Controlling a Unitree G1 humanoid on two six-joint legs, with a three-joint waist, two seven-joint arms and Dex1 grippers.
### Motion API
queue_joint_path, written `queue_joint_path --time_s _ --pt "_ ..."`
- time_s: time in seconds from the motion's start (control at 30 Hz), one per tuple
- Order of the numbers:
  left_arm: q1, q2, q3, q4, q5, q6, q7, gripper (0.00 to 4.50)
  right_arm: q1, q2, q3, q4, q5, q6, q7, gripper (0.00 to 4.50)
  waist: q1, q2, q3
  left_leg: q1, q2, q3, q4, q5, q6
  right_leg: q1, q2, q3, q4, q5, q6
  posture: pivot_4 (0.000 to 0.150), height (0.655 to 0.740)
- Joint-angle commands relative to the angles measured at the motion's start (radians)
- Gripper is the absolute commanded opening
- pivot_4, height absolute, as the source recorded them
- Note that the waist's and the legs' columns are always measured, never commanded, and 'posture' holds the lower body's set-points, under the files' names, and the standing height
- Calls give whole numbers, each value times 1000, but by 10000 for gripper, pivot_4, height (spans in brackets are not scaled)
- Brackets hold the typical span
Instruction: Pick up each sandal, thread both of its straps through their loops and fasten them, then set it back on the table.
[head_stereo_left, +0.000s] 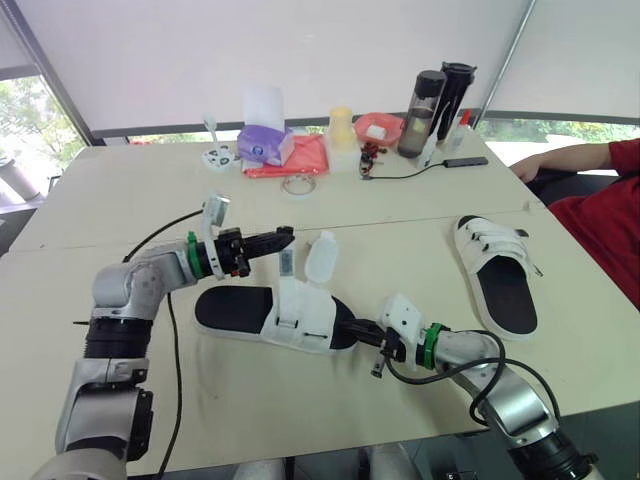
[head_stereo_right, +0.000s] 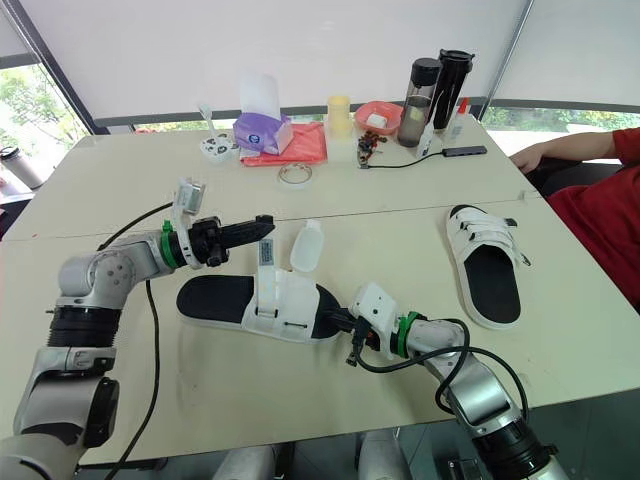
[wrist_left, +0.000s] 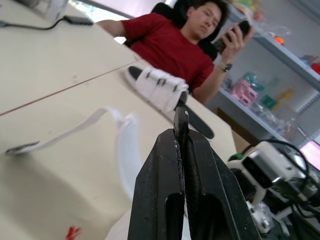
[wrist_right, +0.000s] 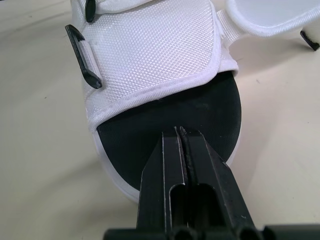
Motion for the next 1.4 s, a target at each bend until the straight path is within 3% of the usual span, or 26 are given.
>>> queue_joint_path --time_s 0.03,0.6,0.7,0.93,1.1,1.2,1.4 --pt "-47 -9 -31 75 55 -73 -53 363 23 -9 27 32 -24 20 9 0 1 0 0 0 0 0 0 0 0 0 0 0 0 0 0 1500 7400" --pt "-193 -80 -164 633 375 -372 -217 363 29 -8 22 27 -26 17 1 0 0 -1 0 0 -1 0 1 0 0 1 0 -1 0 1 3 1500 7400" --pt "-199 -85 -185 668 412 -388 -248 9741 31 -9 21 26 -27 17 -1 0 0 -1 0 0 -1 0 1 0 0 1 0 -1 0 1 3 1500 7400" --pt "-187 -83 -170 654 434 -369 -293 44674 29 -5 22 30 -29 16 -4 0 -2 -1 -1 0 -1 0 1 -1 1 1 0 -1 0 1 5 1500 7400" --pt "-183 -73 -140 654 446 -403 -258 44674 29 -4 26 31 -28 16 -2 0 -1 -1 -1 0 -1 0 1 -1 1 1 0 -1 0 1 5 1500 7400" --pt "-249 -49 -47 684 401 -421 -195 44674 22 -3 29 41 -29 14 1 0 -2 -2 0 0 -1 0 1 -1 1 1 0 -1 0 1 5 1500 7400" --pt "-315 -49 42 634 333 -338 -193 44674 7 2 32 63 -31 6 5 0 -3 -4 1 0 -1 -1 2 -1 1 1 0 -2 1 1 5 1500 7400"
